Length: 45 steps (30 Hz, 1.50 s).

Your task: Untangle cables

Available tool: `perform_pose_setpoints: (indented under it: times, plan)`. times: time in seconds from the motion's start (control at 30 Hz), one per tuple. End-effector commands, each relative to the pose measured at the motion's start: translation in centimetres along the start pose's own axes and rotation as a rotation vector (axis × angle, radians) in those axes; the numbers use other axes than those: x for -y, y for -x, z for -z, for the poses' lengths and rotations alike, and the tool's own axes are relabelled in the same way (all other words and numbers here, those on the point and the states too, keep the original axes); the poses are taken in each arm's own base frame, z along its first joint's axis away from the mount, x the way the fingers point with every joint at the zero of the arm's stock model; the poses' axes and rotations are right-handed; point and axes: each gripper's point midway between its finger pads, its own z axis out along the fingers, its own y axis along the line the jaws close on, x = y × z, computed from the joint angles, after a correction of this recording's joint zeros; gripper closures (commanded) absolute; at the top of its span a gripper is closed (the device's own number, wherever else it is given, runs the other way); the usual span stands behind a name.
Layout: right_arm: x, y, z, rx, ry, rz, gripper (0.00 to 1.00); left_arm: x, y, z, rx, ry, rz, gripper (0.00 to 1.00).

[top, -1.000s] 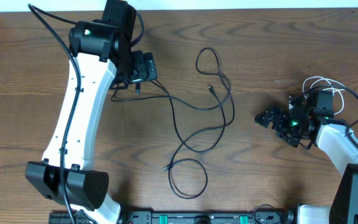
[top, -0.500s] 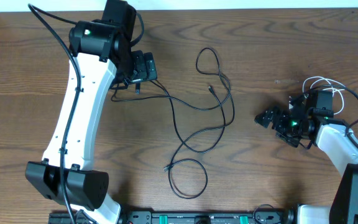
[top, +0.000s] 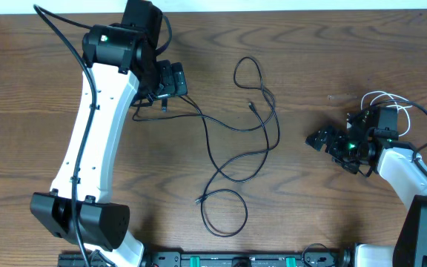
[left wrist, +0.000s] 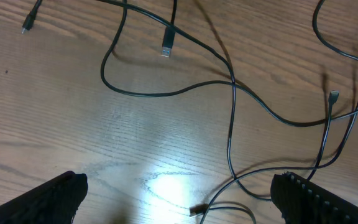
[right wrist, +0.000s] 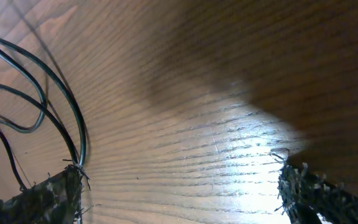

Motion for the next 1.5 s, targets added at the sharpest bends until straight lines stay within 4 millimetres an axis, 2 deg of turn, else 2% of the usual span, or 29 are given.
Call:
perform_pose_setpoints:
  times: [0.0, 1.03, 1.1, 1.27, 1.47]
  plan:
    - [0.4, -0.6, -0.2, -0.021, -0.017, -0.016, 0.01, -0.3, 0.4, 0.5, 0.022, 0.009, 0.014, 0.01]
    - [0.3, -0.8, -0.2, -0.028, -0.011, -0.018, 0.01, -0.3, 0.4, 0.5, 0.022, 0.009, 0.014, 0.01]
    - [-0.6, -1.2, -0.2, -0.053, 0.041, 0.0, 0.01, -0.3, 0.4, 0.5, 0.022, 0.009, 0.014, 0.01]
    - [-5.3, -3.0, 0.9, -0.125, 0.336, 0.237, 0.01, -0.3, 0.4, 0.5, 0.022, 0.009, 0.014, 0.01]
    - [-7.0, -3.5, 1.6, -0.125, 0.453, 0.34, 0.01, -0.3, 0.4, 0.5, 0.022, 0.009, 0.014, 0.01]
